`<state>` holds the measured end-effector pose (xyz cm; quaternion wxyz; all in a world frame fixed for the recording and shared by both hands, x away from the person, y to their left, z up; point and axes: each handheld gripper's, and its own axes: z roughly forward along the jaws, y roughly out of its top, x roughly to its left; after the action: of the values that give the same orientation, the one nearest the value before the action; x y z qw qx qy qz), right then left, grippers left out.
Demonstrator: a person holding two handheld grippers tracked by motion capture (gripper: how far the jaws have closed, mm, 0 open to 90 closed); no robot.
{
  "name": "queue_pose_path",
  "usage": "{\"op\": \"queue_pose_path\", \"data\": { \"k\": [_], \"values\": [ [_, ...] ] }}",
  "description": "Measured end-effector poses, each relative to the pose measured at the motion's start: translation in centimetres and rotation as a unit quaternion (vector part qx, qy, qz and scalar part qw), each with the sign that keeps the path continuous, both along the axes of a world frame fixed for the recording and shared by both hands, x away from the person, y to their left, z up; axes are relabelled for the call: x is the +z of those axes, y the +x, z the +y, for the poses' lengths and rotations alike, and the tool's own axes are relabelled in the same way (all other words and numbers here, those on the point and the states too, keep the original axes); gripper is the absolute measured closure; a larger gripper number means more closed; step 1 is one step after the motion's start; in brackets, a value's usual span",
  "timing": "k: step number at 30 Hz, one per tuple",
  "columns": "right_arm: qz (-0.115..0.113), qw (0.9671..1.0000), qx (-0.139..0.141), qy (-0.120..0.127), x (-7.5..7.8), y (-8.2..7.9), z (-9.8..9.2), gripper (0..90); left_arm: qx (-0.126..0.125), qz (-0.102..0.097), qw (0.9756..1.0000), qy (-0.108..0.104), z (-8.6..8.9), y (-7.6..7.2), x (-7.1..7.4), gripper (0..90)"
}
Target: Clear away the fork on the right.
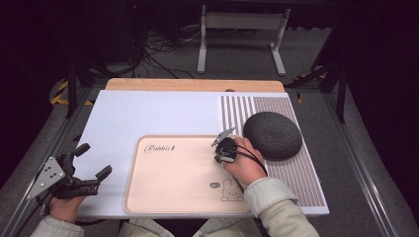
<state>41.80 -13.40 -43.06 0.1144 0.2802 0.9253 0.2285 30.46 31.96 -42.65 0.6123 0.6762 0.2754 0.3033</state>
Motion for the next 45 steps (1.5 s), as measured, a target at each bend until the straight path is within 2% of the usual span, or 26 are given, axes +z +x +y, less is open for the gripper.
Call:
{"op": "queue_pose_path", "data": {
  "k": [4,11,15,34,45],
  "values": [
    [0.000,1.0000,-0.005,0.001,0.0,0.1,-0.2,90.0,0.000,0.000,1.0000,0.000,0.0,0.0,0.0,1.3],
    [0.002,0.9992,-0.039,0.002,0.1,0.4,-1.3,90.0,0.000,0.000,1.0000,0.000,0.0,0.0,0.0,1.3],
    [0.000,0.9988,-0.049,0.005,0.0,0.5,-1.7,90.0,0.001,0.000,1.0000,0.000,0.0,0.0,0.0,1.3],
    [-0.002,0.9935,-0.114,-0.001,0.2,0.8,-3.7,90.0,0.001,0.002,1.0000,-0.001,-0.1,0.0,0.0,1.4],
    [0.003,0.9918,-0.128,0.001,0.2,0.9,-4.0,90.0,0.001,0.002,1.0000,0.000,0.0,0.0,0.0,1.4]
  ]
}}
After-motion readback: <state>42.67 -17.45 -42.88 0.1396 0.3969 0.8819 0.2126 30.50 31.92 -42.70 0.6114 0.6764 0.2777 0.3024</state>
